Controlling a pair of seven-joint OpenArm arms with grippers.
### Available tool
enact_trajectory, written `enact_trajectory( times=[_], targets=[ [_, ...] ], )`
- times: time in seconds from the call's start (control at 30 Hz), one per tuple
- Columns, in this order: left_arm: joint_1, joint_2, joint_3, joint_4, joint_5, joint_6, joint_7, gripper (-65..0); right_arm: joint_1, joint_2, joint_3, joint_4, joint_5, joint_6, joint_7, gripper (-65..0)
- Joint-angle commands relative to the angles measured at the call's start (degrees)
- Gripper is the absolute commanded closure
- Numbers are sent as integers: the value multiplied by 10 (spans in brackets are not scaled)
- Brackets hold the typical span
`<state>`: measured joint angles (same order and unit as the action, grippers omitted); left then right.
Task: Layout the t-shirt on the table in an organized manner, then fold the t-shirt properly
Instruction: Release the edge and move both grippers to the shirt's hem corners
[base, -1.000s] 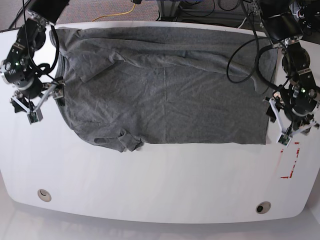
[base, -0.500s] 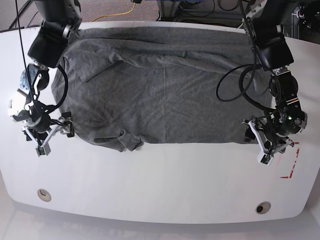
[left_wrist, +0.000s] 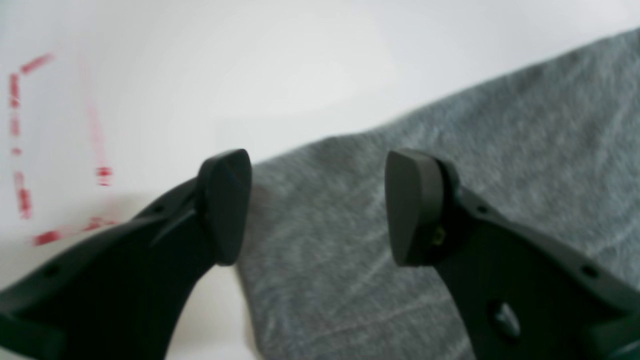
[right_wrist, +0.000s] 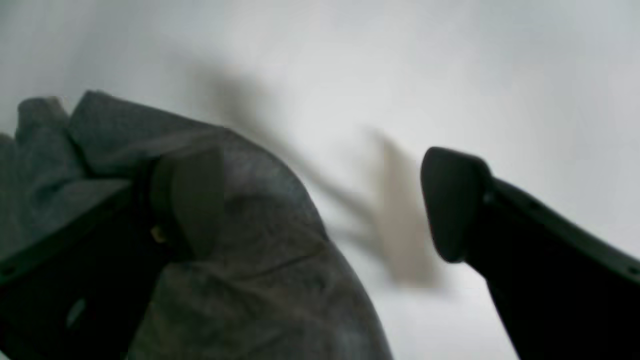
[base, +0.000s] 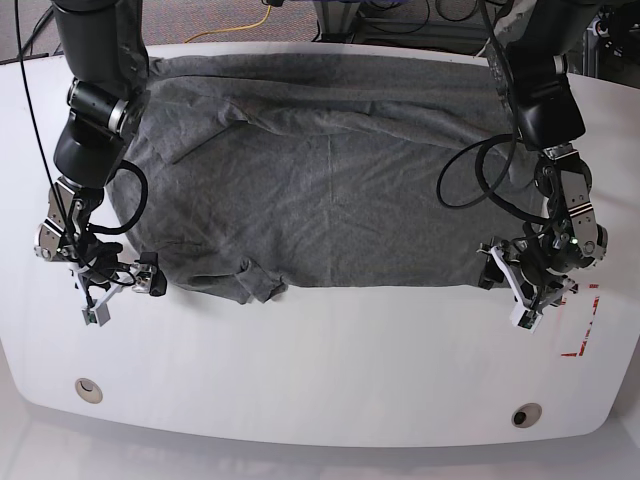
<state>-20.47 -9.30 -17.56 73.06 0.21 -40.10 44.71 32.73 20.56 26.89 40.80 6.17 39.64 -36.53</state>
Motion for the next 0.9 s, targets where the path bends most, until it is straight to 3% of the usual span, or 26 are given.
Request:
enact_trajectory(
  times=[0.0, 0.5, 0.73, 0.87],
  targets=[
    [-13, -9, -1, 9, -7, 1, -15, -392, 27, 9, 0, -44, 6, 4, 36, -591],
    [-12, -9, -1, 8, -7, 1, -26, -392, 7, -10, -1, -65, 7, 4, 53, -591],
    [-11, -9, -1, 7, -7, 1, -26, -392, 6, -12, -1, -65, 7, 4, 20, -588],
    [-9, -8, -1, 5, -6, 1, -26, -392, 6, -12, -1, -65, 7, 4, 7, -542]
  ],
)
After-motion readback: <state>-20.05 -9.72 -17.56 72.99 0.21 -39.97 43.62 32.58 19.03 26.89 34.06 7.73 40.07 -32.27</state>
